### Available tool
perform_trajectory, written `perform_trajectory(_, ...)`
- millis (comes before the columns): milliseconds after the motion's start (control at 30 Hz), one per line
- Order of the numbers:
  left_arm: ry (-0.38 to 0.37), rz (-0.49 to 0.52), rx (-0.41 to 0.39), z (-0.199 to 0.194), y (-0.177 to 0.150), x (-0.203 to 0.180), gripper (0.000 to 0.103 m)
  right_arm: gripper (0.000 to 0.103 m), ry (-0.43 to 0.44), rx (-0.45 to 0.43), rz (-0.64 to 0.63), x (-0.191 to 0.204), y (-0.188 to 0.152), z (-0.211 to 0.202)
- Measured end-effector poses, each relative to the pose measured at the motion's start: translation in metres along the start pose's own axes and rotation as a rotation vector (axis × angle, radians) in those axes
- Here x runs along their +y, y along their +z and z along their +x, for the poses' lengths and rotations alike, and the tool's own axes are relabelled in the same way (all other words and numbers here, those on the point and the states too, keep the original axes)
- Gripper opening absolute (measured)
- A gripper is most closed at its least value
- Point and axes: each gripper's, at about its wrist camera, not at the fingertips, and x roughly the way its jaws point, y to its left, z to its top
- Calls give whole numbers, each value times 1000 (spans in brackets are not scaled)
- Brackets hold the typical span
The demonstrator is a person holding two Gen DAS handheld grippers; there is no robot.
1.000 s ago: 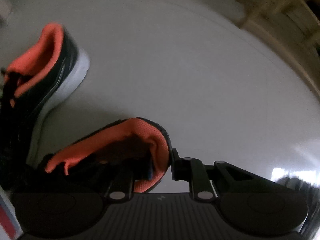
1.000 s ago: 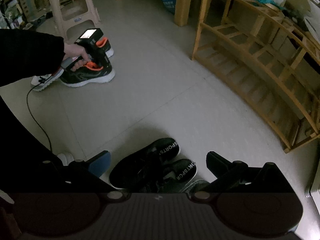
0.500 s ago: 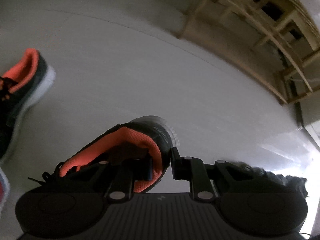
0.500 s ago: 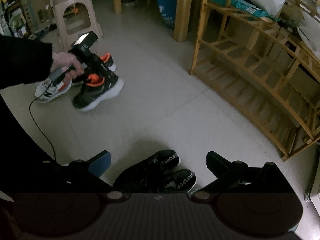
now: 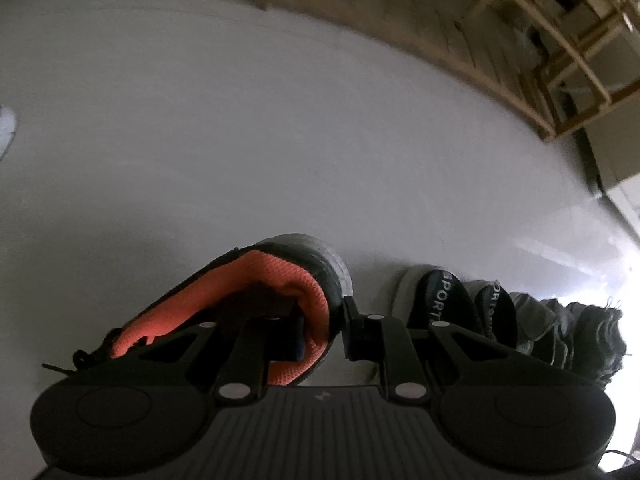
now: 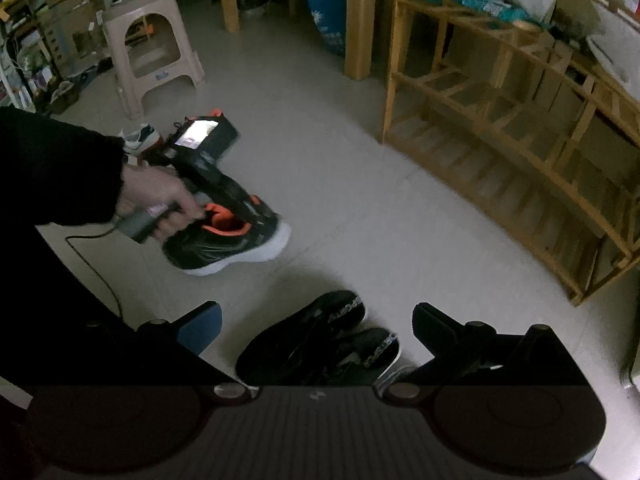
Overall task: Organize scattered shoes
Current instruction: 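Grasp a black sneaker with orange lining by the heel with the left tool, then carry the black-and-orange sneaker beside the slip-ons and release it with the left tool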
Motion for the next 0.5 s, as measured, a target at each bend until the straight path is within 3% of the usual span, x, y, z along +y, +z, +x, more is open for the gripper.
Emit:
perform_trajectory(167, -1, 54, 35, 21, 1, -27, 16, 103, 0, 13, 6, -6, -7, -1)
perform_trajectory(267, -6, 58, 62, 30, 1, -33, 22, 103, 1, 19, 14, -8, -13, -3)
perform_trajectory(300, -1, 61, 69, 32, 2, -34, 42, 103, 4, 20, 15, -9, -14, -4)
perform_trajectory(333, 1, 70, 70, 32, 2, -35, 70, 103, 3, 22, 15, -10, -16, -4)
perform_trajectory(400, -6, 94, 61, 28, 4, -34, 85, 103, -2, 26, 18, -12, -19, -5)
perform_trajectory(500, -5, 112, 67, 19, 6, -27, 95, 103, -13, 31, 29, -16, -23, -6)
